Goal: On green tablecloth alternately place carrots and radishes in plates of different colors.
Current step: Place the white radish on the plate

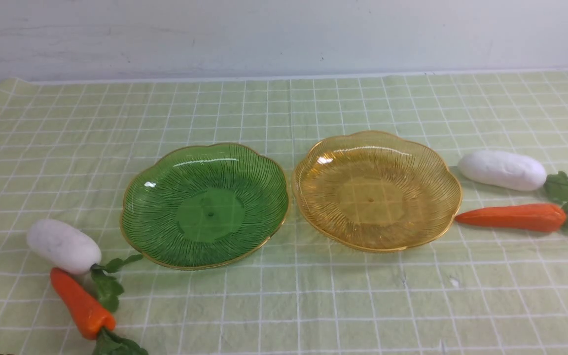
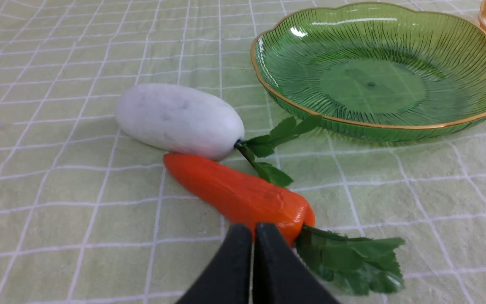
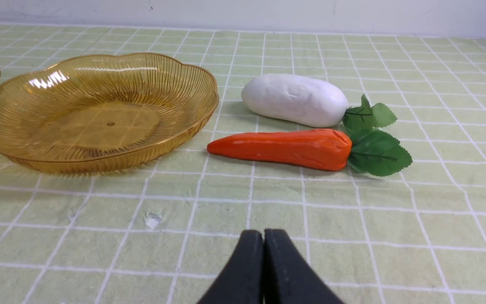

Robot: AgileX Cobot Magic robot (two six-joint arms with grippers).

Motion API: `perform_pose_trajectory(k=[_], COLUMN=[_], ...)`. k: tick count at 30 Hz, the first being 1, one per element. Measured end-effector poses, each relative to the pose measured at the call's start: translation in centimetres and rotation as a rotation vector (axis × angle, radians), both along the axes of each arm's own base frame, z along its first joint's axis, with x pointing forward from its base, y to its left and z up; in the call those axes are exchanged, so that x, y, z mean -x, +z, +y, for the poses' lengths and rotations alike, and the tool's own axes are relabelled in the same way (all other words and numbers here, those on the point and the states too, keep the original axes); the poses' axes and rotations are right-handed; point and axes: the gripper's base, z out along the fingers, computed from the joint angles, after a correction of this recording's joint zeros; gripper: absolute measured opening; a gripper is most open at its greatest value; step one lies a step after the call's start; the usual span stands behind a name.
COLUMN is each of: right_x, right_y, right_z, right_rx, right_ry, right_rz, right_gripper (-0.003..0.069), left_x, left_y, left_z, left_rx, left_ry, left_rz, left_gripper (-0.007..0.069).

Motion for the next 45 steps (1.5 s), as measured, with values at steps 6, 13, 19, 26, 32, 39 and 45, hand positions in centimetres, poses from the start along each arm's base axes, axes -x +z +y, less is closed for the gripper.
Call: perform_pose_trajectory(k=[6, 13, 19, 26, 32, 39, 45], right_x=[0.0, 0.0, 0.0, 0.0, 0.0, 0.0, 0.0], right_y=[0.0, 0.0, 0.0, 0.0, 0.0, 0.1, 0.1], right_z=[0.0, 0.0, 0.0, 0.0, 0.0, 0.3, 0.4], right_rx=[0.0, 0.0, 0.0, 0.0, -0.014, -0.132, -0.163], right_ry=[0.0, 0.0, 0.0, 0.0, 0.001, 0.01, 0.013], right_rz=[0.0, 0.0, 0.0, 0.0, -0.001, -0.003, -0.001], right_gripper=[-0.0015, -0.0015, -0.0015, -0.0015, -0.0015, -0.0015, -0.0015], left_x=[0.0, 0.0, 0.0, 0.0, 0.0, 0.0, 0.0], left_y=[0.0, 0.0, 0.0, 0.0, 0.3, 1.0, 1.2], left_z=[0.0, 0.0, 0.0, -0.1, -0.9, -1.9, -2.1], left_rx=[0.0, 0.0, 0.0, 0.022, 0.413, 0.859, 0.962], left_ry=[0.0, 0.0, 0.0, 0.001, 0.019, 0.021, 0.018], left_rz=[0.0, 0.0, 0.0, 0.0, -0.001, 0.015, 0.022], left_gripper=[-0.0008, -0.0008, -0.0008, -0.0008, -0.0008, -0.0008, -0.0008])
